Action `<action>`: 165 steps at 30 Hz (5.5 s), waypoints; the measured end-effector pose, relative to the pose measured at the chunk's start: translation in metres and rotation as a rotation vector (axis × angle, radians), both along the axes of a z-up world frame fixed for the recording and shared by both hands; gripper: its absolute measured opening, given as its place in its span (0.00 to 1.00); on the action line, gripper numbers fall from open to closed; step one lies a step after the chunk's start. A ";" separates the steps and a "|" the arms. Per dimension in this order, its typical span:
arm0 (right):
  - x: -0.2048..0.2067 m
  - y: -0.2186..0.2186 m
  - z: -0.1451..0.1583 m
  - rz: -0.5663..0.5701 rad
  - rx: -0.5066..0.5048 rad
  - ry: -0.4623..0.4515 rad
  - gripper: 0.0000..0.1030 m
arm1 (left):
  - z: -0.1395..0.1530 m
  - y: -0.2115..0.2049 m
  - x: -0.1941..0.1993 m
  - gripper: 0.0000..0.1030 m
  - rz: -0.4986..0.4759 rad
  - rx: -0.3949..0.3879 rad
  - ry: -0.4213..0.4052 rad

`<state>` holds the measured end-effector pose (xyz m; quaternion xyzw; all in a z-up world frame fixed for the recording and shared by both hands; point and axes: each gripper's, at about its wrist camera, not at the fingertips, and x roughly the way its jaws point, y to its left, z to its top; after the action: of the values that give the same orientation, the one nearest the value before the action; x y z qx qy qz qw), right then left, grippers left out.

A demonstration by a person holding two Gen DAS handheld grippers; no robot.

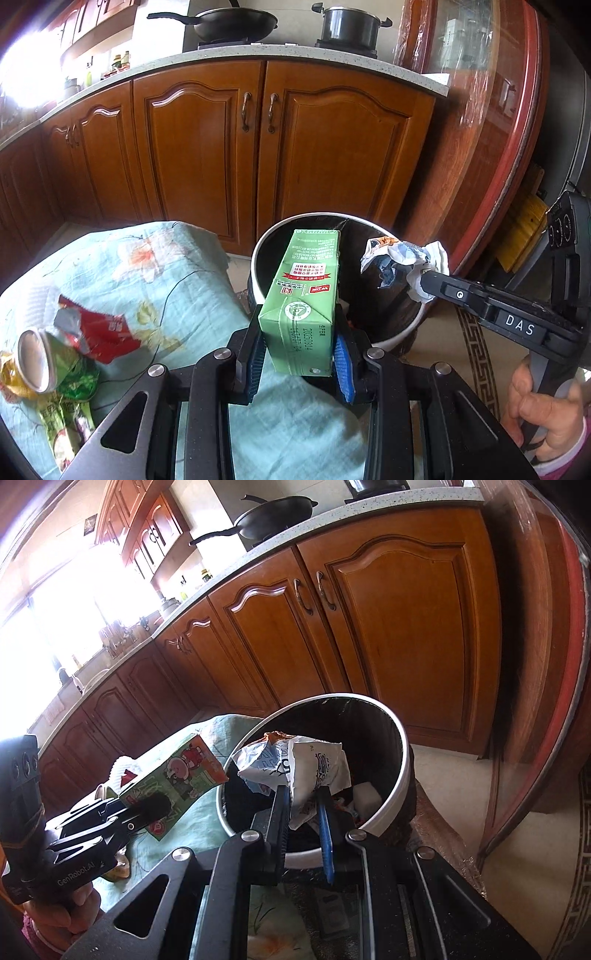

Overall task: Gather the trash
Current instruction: 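Carry juice carton in left tool into bin and open while right tool drops wrapper, then move both open tools back toward the yellow snack pouch and can, then grasp yellow-green juice pouch with left tool while right tool grasps red snack packet, then carry pouch in left tool over bin and open while right tool releases red packet there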

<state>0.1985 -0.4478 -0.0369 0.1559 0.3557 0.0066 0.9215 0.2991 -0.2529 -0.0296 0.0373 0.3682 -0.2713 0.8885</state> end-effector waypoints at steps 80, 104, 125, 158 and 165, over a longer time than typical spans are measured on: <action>0.022 0.184 -0.038 0.315 0.128 0.076 0.73 | -0.029 0.234 -0.076 0.66 0.439 -0.197 0.242; 0.106 0.203 -0.047 0.304 0.127 0.075 0.09 | -0.053 0.219 -0.032 0.44 0.404 -0.164 0.258; 0.003 0.124 -0.036 0.204 0.166 0.048 0.06 | 0.003 0.210 -0.111 0.02 0.341 -0.159 0.047; -0.023 0.016 -0.010 0.002 0.151 -0.028 0.06 | 0.030 0.079 -0.052 0.02 0.094 -0.189 -0.021; -0.016 0.000 -0.010 -0.027 0.128 -0.021 0.06 | 0.024 0.056 -0.026 0.02 0.062 -0.175 -0.001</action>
<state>0.1820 -0.4474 -0.0466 0.2191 0.3427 0.0186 0.9133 0.2732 -0.1967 -0.0054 -0.0520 0.3437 -0.2747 0.8965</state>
